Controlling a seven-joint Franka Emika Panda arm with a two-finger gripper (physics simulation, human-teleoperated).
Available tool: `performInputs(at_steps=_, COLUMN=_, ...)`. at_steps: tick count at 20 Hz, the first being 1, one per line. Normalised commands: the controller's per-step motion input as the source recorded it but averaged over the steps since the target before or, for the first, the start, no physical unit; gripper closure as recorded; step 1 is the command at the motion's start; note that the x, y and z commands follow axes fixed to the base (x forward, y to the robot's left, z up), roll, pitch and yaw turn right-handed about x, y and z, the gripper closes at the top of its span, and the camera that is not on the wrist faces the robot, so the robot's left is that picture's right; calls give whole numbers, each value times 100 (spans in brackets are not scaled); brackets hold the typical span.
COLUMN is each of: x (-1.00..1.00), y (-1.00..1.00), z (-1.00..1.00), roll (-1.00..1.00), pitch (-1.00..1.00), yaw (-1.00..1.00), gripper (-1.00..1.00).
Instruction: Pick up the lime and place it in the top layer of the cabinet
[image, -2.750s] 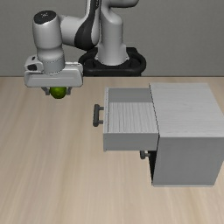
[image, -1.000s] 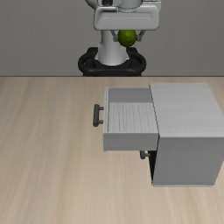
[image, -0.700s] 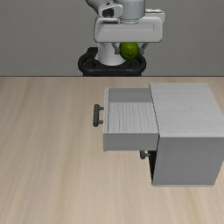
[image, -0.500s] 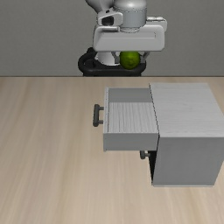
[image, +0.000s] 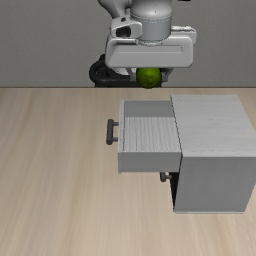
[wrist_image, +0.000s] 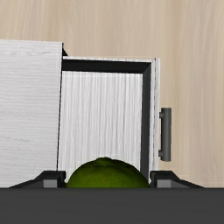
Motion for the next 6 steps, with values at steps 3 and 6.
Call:
performInputs(at_steps=3, x=0, y=0, z=0, roll=0, pitch=0, yaw=0, gripper=-100)
performInputs(at_steps=6, x=0, y=0, z=0, roll=0, pitch=0, yaw=0, gripper=-100)
